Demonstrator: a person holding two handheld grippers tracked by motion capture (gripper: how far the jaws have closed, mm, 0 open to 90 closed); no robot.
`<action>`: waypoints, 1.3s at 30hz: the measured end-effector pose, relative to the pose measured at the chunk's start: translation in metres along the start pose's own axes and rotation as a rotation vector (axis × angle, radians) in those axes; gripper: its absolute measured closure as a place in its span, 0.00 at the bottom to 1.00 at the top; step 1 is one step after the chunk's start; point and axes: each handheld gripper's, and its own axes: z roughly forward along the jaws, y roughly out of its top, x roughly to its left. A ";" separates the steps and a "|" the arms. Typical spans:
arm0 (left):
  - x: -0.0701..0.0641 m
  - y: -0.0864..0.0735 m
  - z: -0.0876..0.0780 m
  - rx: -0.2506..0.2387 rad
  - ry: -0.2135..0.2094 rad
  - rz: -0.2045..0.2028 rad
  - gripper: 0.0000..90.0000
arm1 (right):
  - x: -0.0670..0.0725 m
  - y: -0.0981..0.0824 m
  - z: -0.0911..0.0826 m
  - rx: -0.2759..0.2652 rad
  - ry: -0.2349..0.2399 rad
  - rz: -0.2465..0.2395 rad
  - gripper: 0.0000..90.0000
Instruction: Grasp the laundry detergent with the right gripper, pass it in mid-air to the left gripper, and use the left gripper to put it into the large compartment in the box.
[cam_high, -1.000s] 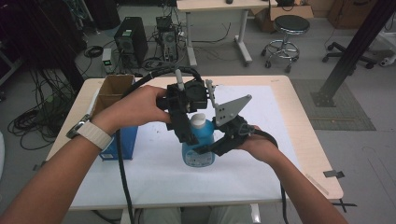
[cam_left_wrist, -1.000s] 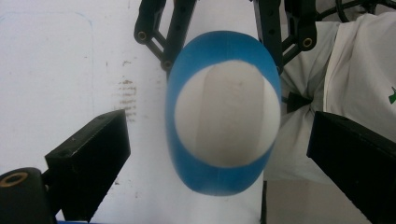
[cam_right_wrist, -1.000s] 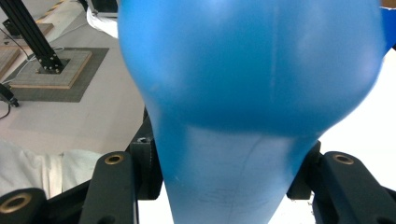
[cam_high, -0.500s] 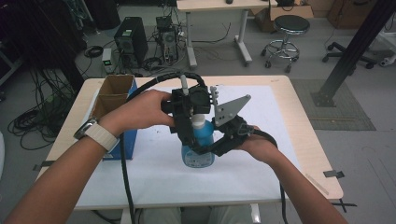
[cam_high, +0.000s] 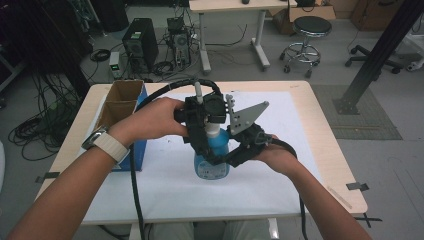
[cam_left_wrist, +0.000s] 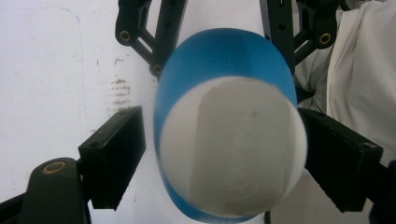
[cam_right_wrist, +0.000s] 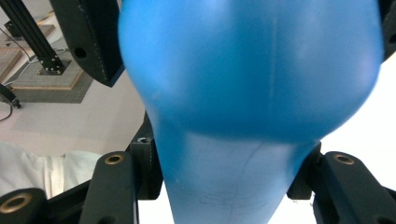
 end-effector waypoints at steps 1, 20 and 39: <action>0.000 0.000 0.000 0.006 -0.002 0.004 0.22 | 0.000 0.000 0.000 -0.001 -0.001 -0.001 0.50; 0.000 0.002 0.001 -0.002 -0.007 0.019 0.31 | 0.001 0.000 0.000 0.002 -0.001 -0.004 0.50; -0.001 0.002 0.002 -0.010 -0.011 0.025 0.42 | 0.002 0.001 0.002 0.007 0.002 -0.011 0.50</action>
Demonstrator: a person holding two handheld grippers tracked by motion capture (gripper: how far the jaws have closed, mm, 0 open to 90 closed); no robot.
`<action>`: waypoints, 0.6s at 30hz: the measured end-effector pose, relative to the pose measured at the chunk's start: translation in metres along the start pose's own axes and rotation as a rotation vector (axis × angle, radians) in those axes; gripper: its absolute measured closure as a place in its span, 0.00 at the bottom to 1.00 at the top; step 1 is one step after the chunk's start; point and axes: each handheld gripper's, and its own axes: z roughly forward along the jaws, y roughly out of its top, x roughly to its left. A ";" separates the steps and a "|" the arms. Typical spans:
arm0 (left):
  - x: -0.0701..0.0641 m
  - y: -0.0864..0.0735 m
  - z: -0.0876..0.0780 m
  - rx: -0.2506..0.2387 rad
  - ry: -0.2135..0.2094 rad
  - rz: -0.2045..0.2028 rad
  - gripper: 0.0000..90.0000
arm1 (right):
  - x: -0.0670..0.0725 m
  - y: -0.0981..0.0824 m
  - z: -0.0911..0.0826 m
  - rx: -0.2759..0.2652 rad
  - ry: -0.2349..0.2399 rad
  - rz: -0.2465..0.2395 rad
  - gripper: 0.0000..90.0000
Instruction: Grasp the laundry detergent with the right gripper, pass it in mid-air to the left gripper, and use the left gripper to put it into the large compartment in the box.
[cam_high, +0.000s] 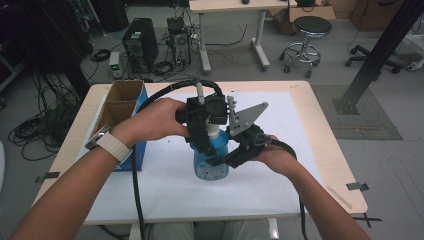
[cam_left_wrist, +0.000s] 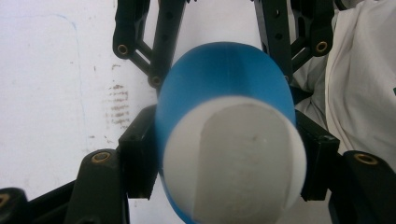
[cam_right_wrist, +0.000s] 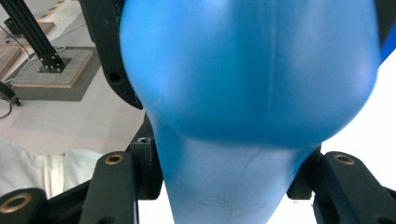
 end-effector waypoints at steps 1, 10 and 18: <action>0.000 0.000 0.000 -0.001 -0.003 0.000 0.42 | 0.000 0.000 0.000 0.002 0.002 0.001 0.50; -0.002 0.001 -0.001 -0.003 0.007 0.009 0.42 | 0.002 0.001 -0.001 0.005 -0.003 -0.008 0.49; -0.002 -0.004 -0.002 0.003 0.034 -0.037 0.42 | -0.003 -0.011 -0.029 0.018 -0.039 0.069 0.23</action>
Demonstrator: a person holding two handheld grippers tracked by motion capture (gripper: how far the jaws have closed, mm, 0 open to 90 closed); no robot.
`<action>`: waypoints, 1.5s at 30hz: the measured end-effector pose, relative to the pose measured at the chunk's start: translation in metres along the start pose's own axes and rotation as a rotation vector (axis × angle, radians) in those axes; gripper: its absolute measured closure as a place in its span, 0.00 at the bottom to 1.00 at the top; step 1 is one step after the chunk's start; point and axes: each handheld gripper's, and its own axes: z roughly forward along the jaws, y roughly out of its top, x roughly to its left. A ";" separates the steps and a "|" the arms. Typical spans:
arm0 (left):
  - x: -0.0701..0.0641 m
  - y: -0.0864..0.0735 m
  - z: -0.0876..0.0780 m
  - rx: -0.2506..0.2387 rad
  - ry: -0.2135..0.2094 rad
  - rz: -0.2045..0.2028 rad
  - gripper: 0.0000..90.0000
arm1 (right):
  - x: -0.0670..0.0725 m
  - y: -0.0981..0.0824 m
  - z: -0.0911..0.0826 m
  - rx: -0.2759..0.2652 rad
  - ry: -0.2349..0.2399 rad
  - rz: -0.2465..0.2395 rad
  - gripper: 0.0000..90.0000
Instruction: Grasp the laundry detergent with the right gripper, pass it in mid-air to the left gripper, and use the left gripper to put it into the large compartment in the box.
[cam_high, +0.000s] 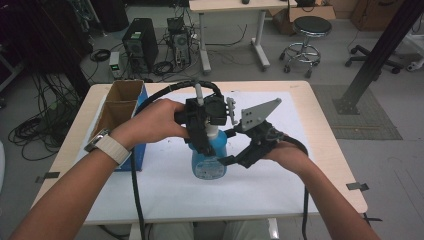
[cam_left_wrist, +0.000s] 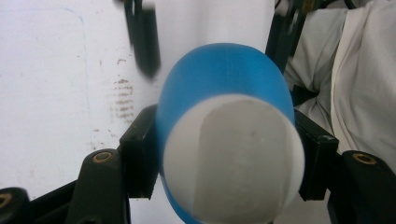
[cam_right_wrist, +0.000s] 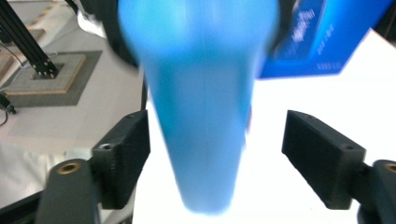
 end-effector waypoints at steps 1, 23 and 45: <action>0.000 -0.001 -0.001 0.005 0.005 -0.008 0.42 | -0.001 -0.003 -0.005 0.013 -0.013 0.004 0.19; 0.026 -0.029 -0.053 0.022 0.165 -0.351 0.42 | -0.023 -0.027 -0.088 0.280 -0.273 0.130 0.03; 0.063 -0.062 -0.114 -0.006 0.301 -0.718 0.42 | -0.031 -0.026 -0.102 0.386 -0.326 0.129 0.03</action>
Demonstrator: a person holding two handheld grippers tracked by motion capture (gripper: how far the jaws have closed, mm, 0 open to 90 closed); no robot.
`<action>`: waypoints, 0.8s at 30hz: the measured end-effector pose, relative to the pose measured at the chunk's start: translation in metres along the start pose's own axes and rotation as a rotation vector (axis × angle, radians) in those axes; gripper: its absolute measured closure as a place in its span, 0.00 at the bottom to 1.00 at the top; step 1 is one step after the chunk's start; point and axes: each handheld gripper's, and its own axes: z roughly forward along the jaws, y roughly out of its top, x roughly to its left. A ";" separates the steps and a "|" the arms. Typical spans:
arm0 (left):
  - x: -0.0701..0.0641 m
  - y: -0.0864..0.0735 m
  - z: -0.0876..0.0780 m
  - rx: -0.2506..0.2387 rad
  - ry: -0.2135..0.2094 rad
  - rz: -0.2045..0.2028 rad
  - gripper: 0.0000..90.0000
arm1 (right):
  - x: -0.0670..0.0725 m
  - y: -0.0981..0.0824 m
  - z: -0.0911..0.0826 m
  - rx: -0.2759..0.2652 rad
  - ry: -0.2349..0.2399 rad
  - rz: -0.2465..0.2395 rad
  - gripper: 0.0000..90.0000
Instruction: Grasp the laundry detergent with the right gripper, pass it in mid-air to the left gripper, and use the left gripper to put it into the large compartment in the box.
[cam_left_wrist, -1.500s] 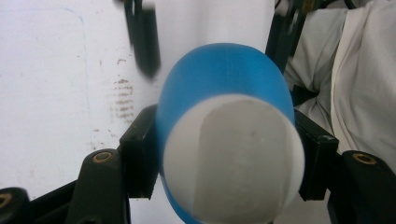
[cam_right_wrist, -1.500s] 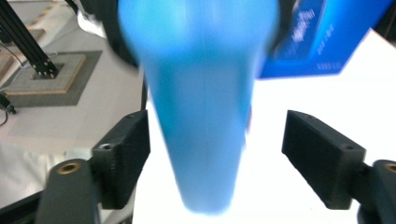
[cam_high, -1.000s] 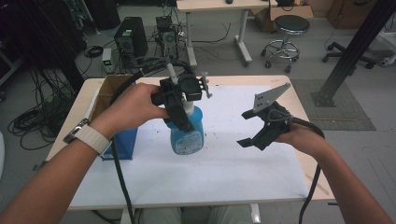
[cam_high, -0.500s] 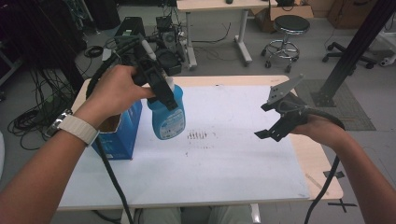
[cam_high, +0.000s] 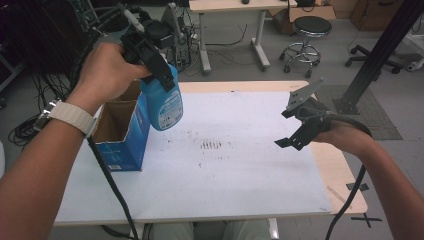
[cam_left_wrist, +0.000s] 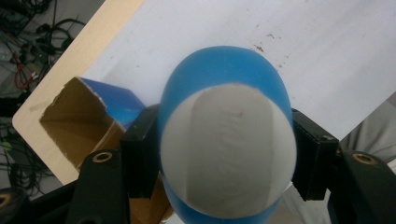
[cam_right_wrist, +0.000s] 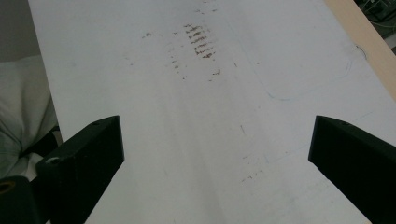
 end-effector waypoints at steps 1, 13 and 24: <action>0.005 0.000 -0.003 0.000 0.001 -0.040 0.42 | -0.001 0.000 -0.001 -0.002 -0.004 0.004 0.03; 0.038 -0.005 -0.019 -0.021 0.073 -0.279 0.42 | -0.005 0.001 -0.003 -0.011 -0.006 -0.002 0.03; 0.060 -0.016 -0.032 -0.049 0.118 -0.450 0.42 | -0.008 0.002 -0.003 -0.007 -0.006 0.002 0.04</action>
